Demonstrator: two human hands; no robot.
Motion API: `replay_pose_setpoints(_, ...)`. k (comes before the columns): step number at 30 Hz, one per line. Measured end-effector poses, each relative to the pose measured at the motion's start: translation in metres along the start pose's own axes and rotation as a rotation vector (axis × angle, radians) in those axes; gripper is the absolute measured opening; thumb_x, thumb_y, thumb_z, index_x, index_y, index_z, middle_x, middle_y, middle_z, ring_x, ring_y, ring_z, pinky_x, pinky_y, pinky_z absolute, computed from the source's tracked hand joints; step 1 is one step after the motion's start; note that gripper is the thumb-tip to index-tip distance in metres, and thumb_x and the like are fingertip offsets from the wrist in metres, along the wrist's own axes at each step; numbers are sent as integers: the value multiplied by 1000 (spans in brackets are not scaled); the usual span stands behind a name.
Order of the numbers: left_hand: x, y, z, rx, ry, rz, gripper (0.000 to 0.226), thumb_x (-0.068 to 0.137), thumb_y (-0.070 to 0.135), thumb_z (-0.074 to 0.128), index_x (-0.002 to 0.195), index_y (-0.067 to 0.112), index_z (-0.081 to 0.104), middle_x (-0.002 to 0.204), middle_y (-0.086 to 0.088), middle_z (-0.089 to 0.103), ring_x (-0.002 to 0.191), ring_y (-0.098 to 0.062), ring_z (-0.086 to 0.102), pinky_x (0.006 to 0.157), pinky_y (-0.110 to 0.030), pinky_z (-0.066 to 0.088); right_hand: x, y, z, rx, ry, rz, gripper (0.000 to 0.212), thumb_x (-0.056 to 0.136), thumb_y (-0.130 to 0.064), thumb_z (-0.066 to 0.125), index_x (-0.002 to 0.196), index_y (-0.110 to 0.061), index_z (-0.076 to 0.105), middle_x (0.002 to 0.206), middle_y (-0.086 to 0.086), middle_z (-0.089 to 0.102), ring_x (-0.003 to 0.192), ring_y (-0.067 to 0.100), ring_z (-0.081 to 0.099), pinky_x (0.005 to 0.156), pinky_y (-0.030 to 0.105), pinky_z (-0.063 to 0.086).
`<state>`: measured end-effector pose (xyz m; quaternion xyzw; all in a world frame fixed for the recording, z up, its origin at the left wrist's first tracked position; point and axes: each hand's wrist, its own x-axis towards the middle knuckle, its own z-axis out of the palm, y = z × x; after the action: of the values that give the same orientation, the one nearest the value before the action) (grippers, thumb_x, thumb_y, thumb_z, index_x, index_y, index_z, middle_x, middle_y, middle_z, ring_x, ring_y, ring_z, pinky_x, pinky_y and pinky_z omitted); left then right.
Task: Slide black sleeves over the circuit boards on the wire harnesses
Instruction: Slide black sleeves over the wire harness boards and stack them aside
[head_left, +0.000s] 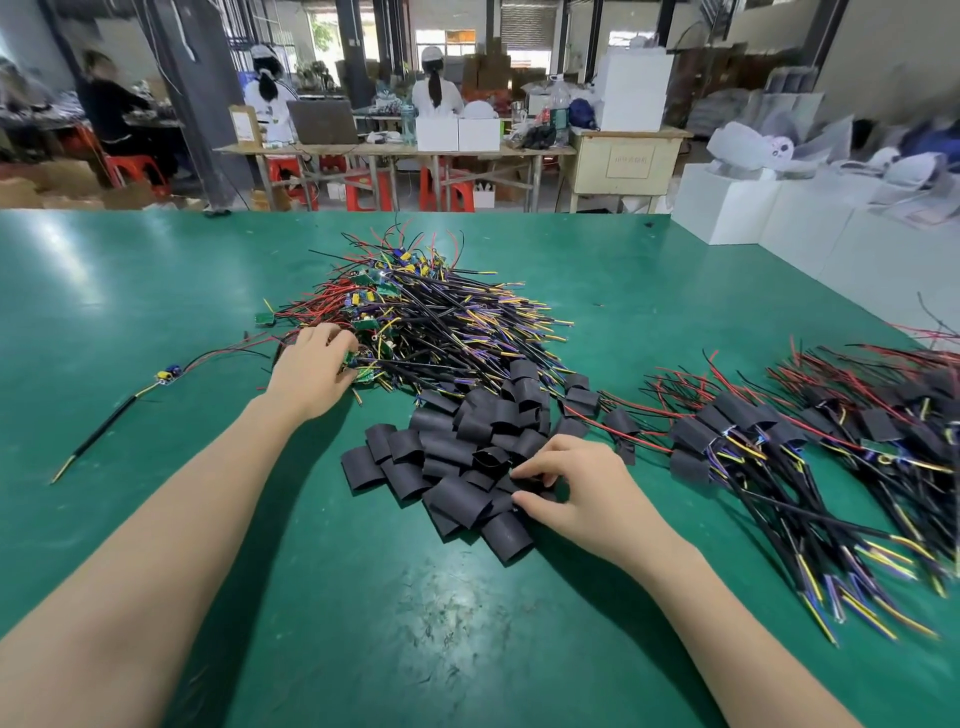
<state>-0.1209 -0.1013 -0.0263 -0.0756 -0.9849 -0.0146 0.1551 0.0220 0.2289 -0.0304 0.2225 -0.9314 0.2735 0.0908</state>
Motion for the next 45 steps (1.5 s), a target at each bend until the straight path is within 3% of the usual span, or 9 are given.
replay_pose_setpoints(6, 2, 10, -14, -11, 11, -8, 24, 90, 19, 64, 103, 4, 52, 106, -16, 55, 103, -35, 49, 85, -47, 45, 0, 3, 0, 17, 27, 5, 28, 77, -32, 75, 102, -19, 73, 88, -2, 67, 77, 12, 61, 77, 30, 49)
replay_pose_setpoints(11, -2, 14, -20, -88, 91, -18, 21, 89, 11, 58, 108, 6, 51, 101, -15, 54, 88, -36, 55, 72, -42, 45, 0, 4, 2, 40, 3, 11, 24, 78, -32, 75, 99, -20, 74, 87, -2, 66, 75, 11, 60, 76, 30, 49)
replay_pose_setpoints(16, 3, 15, -38, -12, 122, -1, 12, 88, 16, 58, 87, 6, 66, 84, -9, 53, 88, -33, 54, 77, -39, 43, 1, 2, 2, 53, 43, 8, 25, 73, -22, 74, 97, -18, 73, 85, -3, 65, 74, 10, 58, 74, 28, 50)
replay_pose_setpoints(20, 8, 21, -54, -455, 157, -187, 18, 87, 12, 51, 72, 12, 62, 66, -4, 57, 72, -27, 55, 72, -34, 46, 1, 3, -3, 102, 93, 37, 21, 71, -19, 75, 92, -19, 74, 82, -5, 66, 71, 6, 59, 72, 20, 48)
replay_pose_setpoints(22, 10, 20, -64, -761, 259, -317, 21, 85, 10, 50, 65, 14, 58, 59, -2, 52, 63, -23, 47, 61, -27, 43, 1, 4, -7, 104, 115, 57, 20, 71, -20, 75, 91, -22, 74, 81, -9, 67, 72, 3, 59, 70, 13, 42)
replay_pose_setpoints(24, 9, 18, -74, -945, 220, -353, 15, 87, 16, 58, 73, 14, 58, 64, -3, 48, 58, -22, 39, 48, -20, 36, 2, 5, -10, 120, 138, 79, 20, 72, -20, 76, 91, -22, 74, 83, -11, 69, 74, 3, 61, 71, 10, 41)
replay_pose_setpoints(29, -23, 21, -90, -1041, 118, -179, 12, 91, 26, 67, 82, 18, 67, 61, 1, 42, 47, -9, 31, 42, -17, 28, 2, 9, -16, 265, 262, 102, 23, 73, -10, 79, 94, -18, 74, 85, -11, 70, 72, 0, 61, 67, 4, 39)
replay_pose_setpoints(36, -78, 52, -72, -1158, -59, 94, 18, 82, 33, 67, 79, 16, 72, 57, 2, 48, 47, -11, 32, 43, -16, 24, 5, 18, -27, 467, 319, 125, 28, 77, -6, 77, 101, -17, 71, 94, -3, 72, 81, 15, 66, 83, 27, 51)
replay_pose_setpoints(45, -94, 55, -51, -1193, -108, 115, 19, 85, 27, 65, 77, 11, 72, 54, 2, 39, 50, -13, 26, 46, -20, 21, 3, 21, -36, 490, 381, 65, 34, 77, 1, 74, 107, -16, 68, 92, -3, 69, 81, 6, 60, 79, 10, 42)
